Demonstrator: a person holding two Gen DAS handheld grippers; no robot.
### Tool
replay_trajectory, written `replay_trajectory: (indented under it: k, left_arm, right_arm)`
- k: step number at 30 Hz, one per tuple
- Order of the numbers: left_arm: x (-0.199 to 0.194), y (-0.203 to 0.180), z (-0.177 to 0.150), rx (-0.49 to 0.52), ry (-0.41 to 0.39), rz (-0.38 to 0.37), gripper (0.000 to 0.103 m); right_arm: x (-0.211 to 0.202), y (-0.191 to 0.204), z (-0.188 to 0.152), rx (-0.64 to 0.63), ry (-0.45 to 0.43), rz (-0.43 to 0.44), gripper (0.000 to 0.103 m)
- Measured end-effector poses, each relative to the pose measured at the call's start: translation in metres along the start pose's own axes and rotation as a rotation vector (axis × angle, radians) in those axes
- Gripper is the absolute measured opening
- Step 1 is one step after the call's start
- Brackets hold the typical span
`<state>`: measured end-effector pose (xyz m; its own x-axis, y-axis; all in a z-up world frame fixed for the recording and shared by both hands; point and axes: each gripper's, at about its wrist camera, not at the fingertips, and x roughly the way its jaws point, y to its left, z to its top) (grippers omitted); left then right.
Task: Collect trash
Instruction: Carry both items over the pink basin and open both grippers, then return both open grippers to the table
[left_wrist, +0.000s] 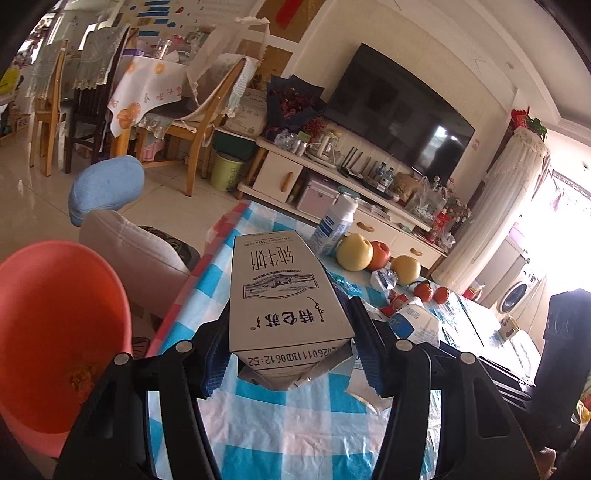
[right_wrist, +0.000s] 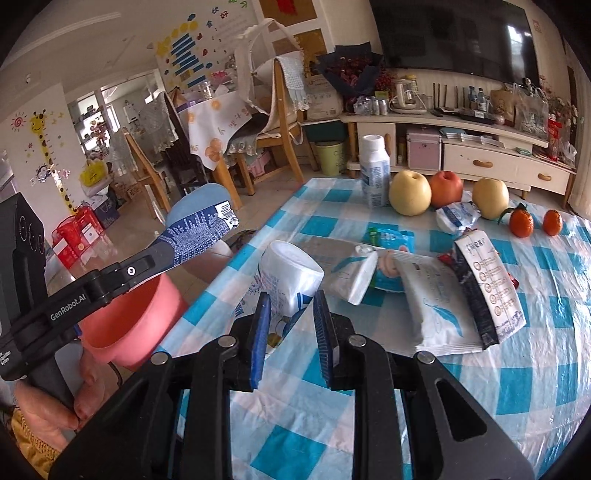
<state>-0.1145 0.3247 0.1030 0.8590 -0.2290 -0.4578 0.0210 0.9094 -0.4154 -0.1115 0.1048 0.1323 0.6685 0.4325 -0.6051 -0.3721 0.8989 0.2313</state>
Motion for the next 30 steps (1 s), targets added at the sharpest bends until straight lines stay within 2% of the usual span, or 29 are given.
replay_trajectory:
  k: [5, 9, 15, 19, 21, 22, 23, 25, 26, 28, 30]
  left_arm:
    - [-0.028, 0.047, 0.009, -0.099, -0.065, 0.065, 0.06]
    - [-0.047, 0.094, 0.012, -0.191, -0.116, 0.153, 0.06]
    - [-0.061, 0.162, 0.009, -0.38, -0.138, 0.263, 0.06]
    - [-0.054, 0.196, 0.003, -0.497, -0.108, 0.303, 0.06]
    - [-0.048, 0.206, -0.001, -0.544, -0.084, 0.331, 0.061]
    - [-0.046, 0.212, -0.003, -0.565, -0.08, 0.335, 0.062]
    - [-0.045, 0.212, -0.005, -0.57, -0.08, 0.344, 0.065]
    - [-0.043, 0.212, -0.004, -0.568, -0.083, 0.363, 0.069]
    - [-0.043, 0.211, -0.004, -0.562, -0.088, 0.363, 0.071]
    - [-0.043, 0.209, -0.006, -0.556, -0.095, 0.37, 0.072]
    - [-0.041, 0.207, -0.006, -0.557, -0.112, 0.365, 0.078]
  right_arm:
    - [0.016, 0.042, 0.012, -0.041, 0.005, 0.087, 0.025]
    - [0.034, 0.084, 0.022, -0.095, 0.017, 0.164, 0.025]
    - [0.07, 0.144, 0.032, -0.167, 0.045, 0.259, 0.025]
    - [0.101, 0.175, 0.028, -0.203, 0.082, 0.294, 0.026]
    - [0.117, 0.187, 0.024, -0.218, 0.122, 0.317, 0.031]
    - [0.124, 0.19, 0.022, -0.217, 0.137, 0.309, 0.044]
    - [0.128, 0.192, 0.02, -0.212, 0.139, 0.305, 0.049]
    - [0.125, 0.189, 0.016, -0.201, 0.119, 0.309, 0.053]
    - [0.124, 0.187, 0.014, -0.2, 0.108, 0.301, 0.06]
    - [0.118, 0.181, 0.011, -0.202, 0.087, 0.268, 0.066]
    - [0.111, 0.171, 0.008, -0.199, 0.084, 0.248, 0.067]
